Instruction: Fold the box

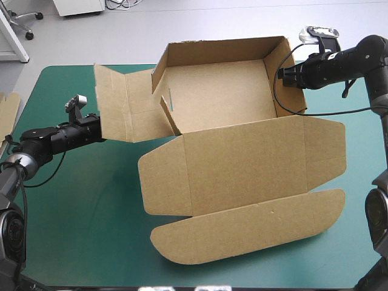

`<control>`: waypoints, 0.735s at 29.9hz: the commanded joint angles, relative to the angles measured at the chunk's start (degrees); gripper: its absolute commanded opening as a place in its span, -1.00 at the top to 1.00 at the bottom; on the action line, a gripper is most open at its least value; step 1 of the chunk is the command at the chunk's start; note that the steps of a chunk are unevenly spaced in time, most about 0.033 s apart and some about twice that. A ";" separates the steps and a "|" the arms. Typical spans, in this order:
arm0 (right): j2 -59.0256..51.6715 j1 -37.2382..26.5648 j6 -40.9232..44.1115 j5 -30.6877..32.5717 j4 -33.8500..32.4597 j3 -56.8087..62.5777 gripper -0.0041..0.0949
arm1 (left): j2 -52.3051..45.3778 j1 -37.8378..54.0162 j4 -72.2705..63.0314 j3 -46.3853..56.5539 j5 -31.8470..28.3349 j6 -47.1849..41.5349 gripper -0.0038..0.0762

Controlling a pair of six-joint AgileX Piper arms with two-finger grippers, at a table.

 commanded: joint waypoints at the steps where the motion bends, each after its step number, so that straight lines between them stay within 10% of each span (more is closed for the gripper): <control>1: -2.77 0.25 0.02 -4.30 3.38 -0.71 0.97 | -2.02 -0.41 -14.97 -1.50 8.20 5.29 0.73; 13: -2.21 0.23 -0.22 -4.87 3.18 -0.12 0.97 | -2.02 -7.55 -21.30 -5.83 15.07 6.32 0.13; 22: -2.21 0.23 -0.10 -4.99 1.98 -0.12 0.97 | -2.02 -8.16 -20.89 -12.81 19.78 1.97 0.08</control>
